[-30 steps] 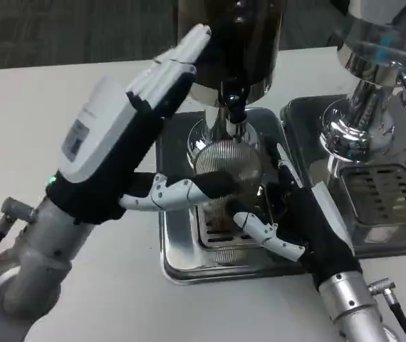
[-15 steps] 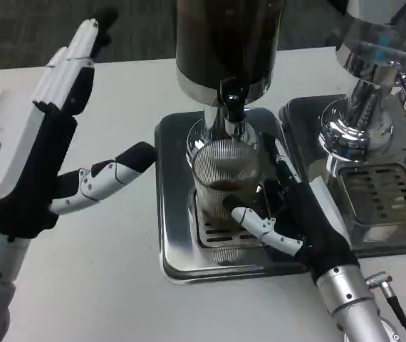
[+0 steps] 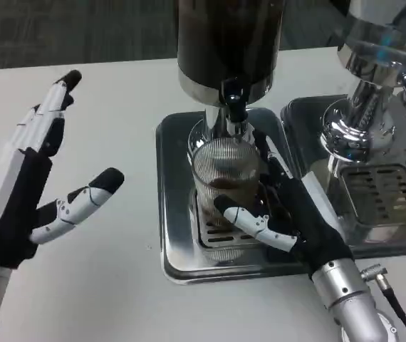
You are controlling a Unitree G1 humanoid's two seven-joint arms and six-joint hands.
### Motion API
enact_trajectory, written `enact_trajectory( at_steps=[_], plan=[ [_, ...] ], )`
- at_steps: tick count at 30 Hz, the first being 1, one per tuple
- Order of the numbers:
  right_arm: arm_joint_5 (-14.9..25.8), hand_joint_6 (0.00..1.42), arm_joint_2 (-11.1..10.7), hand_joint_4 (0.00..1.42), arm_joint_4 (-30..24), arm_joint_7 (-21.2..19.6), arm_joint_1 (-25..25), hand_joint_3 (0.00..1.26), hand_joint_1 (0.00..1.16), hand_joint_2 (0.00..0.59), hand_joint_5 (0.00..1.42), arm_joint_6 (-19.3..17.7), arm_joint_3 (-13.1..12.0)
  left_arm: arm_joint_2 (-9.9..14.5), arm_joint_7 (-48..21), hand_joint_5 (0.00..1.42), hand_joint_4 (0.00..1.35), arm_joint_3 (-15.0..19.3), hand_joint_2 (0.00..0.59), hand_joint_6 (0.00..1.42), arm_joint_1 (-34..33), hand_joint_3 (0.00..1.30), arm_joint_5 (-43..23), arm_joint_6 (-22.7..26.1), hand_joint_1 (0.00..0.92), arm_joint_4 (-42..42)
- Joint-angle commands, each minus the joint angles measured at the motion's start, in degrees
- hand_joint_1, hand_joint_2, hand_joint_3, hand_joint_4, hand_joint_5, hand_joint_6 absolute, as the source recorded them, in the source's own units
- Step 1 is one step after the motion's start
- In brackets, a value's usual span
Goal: Grasp the cup under the faucet to collect the drink, then remove the cup.
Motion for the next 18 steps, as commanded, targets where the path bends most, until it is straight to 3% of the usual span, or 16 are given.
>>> enact_trajectory(
  at_steps=[1, 9, 18],
  plan=[
    [-0.23, 0.09, -0.06, 0.0, -2.07, -0.64, 0.77, 0.0, 0.58, 0.183, 0.0, 1.03, -0.25, 1.26, 0.93, 0.12, 0.0, -1.27, 0.175, 0.08, 0.08, 0.03, 0.37, 0.29, 0.0, 2.06],
    [-2.28, 0.06, -0.03, 0.0, -4.88, -1.48, 1.69, 0.0, 0.67, 0.17, 0.0, 4.31, -0.07, 1.98, 2.68, 0.11, 0.0, -2.78, 0.179, 0.05, 0.82, 0.03, 1.41, 0.55, 0.0, 4.1],
    [-1.88, 0.08, 0.4, 0.0, -3.47, -1.05, 0.45, 0.0, 0.71, 0.158, 0.0, 4.59, 0.09, 2.24, 4.04, 0.1, 0.0, -6.02, 0.179, 0.04, 2.59, 0.03, 3.22, 1.68, 0.0, 7.37]
  ],
)
